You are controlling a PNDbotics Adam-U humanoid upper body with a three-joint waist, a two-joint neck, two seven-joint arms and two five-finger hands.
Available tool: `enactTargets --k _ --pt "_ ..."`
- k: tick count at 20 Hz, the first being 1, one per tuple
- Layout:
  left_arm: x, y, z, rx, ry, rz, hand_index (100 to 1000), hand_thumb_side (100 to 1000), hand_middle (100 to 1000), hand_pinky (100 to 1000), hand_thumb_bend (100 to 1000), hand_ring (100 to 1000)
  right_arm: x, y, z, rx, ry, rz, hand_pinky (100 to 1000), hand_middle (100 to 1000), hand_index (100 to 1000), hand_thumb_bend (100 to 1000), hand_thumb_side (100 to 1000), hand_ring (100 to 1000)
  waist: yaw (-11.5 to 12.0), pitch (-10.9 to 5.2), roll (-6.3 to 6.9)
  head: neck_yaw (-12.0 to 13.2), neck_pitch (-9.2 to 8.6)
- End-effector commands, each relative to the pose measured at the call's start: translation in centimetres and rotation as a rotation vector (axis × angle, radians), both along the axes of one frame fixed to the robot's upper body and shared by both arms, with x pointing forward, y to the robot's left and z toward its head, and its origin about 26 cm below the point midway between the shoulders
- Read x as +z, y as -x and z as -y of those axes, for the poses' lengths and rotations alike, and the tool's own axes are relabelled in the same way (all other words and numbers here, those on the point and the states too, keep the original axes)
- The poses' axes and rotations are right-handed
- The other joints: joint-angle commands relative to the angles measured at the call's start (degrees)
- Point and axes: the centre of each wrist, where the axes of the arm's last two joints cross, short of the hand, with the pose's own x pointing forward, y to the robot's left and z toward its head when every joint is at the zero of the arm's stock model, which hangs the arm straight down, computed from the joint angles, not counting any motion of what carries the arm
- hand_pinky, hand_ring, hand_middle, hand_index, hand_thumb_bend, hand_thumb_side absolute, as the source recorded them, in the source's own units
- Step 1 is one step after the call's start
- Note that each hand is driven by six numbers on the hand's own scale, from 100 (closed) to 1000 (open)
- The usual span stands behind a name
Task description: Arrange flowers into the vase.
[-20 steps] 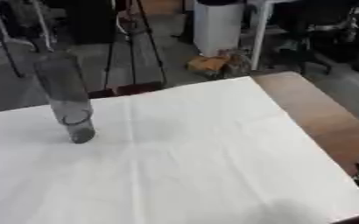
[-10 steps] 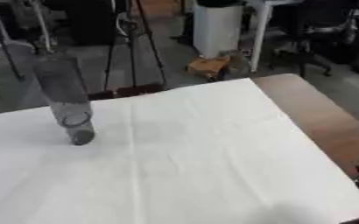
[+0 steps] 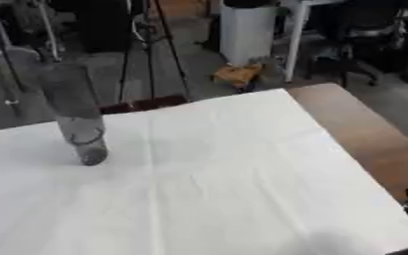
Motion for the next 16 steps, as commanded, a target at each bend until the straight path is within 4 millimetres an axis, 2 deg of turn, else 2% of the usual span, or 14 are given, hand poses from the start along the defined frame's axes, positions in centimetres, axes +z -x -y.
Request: enactTargets --k 1,9,16 --pt "1.43 0.66 -0.37 0.000 0.028 0.042 133 229 100 100 100 100 1.64 -0.14 0.16 0.007 0.034 0.032 100 136 373 402 637 245 -0.1 -1.28 0.61 0.1 -0.49" --pt "1.38 0.67 -0.39 -0.010 0.053 0.038 133 236 100 100 100 100 1.65 -0.10 0.17 0.006 0.034 0.031 100 136 373 402 637 244 -0.2 -1.33 0.67 0.0 -0.55" --pt "1.17 0.46 -0.63 0.010 0.042 0.029 134 280 100 100 100 100 1.67 -0.07 0.16 0.006 0.034 0.028 100 136 373 403 637 244 -0.2 -1.41 0.77 -0.2 -0.64"
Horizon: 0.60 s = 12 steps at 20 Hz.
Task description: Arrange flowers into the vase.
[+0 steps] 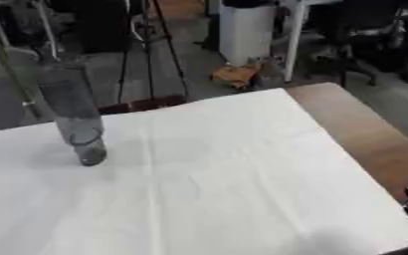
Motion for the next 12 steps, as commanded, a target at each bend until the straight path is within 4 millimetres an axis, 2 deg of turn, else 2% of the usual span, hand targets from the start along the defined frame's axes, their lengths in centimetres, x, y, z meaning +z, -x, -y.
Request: enactTargets --k 1,6,12 --pt "1.4 0.4 -1.0 0.037 -0.020 0.040 134 283 100 100 100 100 1.5 -0.1 0.2 0.003 0.032 0.031 100 136 373 403 637 244 -0.1 -1.43 0.63 -0.1 -0.61" --pt "1.9 0.8 -1.1 0.045 0.013 0.113 132 306 100 100 100 100 1.5 -0.1 0.2 0.003 0.033 0.027 100 135 373 403 638 244 -0.3 -1.39 0.69 -0.2 -0.80" --pt "3.4 2.5 -1.2 0.079 0.070 0.289 126 326 100 100 100 100 1.5 -0.1 0.2 0.000 0.035 0.030 100 135 372 409 638 243 -0.2 -1.10 0.70 -0.4 -1.10"
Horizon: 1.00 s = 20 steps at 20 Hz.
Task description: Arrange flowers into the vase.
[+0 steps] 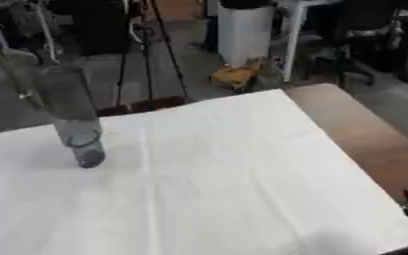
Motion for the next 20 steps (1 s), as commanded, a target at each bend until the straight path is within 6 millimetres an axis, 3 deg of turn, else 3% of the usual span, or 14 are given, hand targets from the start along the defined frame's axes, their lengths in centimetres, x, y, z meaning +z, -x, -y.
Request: enactTargets --k 1,20 --pt "2.0 1.4 -0.7 0.032 0.019 0.127 125 328 100 100 100 100 1.5 -0.1 0.2 0.001 0.032 0.033 100 135 373 410 639 243 0.0 -1.05 0.51 -0.2 -0.67" --pt "0.2 -0.3 -1.5 0.173 0.055 0.286 116 333 100 100 100 100 1.4 -0.2 0.1 0.001 0.036 0.036 100 134 373 410 641 242 0.0 -0.71 0.38 -0.3 -0.84"
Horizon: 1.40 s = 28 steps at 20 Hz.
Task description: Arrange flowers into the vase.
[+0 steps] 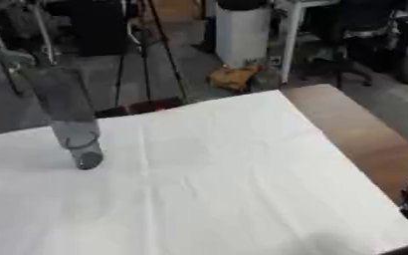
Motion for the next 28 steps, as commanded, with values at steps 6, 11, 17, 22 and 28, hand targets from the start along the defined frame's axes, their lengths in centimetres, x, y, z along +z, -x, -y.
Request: enactTargets --k 6,11,17,22,28 --pt "1.67 0.66 -0.69 0.054 0.011 0.090 115 329 100 100 100 100 1.35 -0.21 0.07 0.006 0.031 0.035 100 133 373 411 643 242 0.1 -0.50 0.51 0.1 -1.04" --pt "1.50 0.55 -0.57 0.102 0.024 0.105 116 329 100 100 100 100 1.34 -0.21 0.06 0.004 0.035 0.035 100 132 373 410 644 241 0.0 -0.34 0.63 0.0 -1.34" --pt "1.90 0.70 -0.55 0.182 -0.020 0.134 116 314 100 100 100 100 1.31 -0.21 0.05 0.002 0.039 0.034 100 132 373 410 646 241 -0.3 -0.13 0.80 0.1 -1.50" --pt "1.79 0.59 -0.28 0.243 -0.058 0.146 116 311 100 100 100 100 1.37 -0.24 0.09 0.000 0.045 0.040 100 131 373 408 648 241 -0.6 0.35 0.90 0.1 -1.56" --pt "1.61 0.49 0.25 0.258 -0.050 0.157 116 315 100 100 100 100 1.43 -0.35 0.09 -0.003 0.055 0.049 100 130 373 407 653 240 -0.6 1.20 1.17 0.4 -2.19"
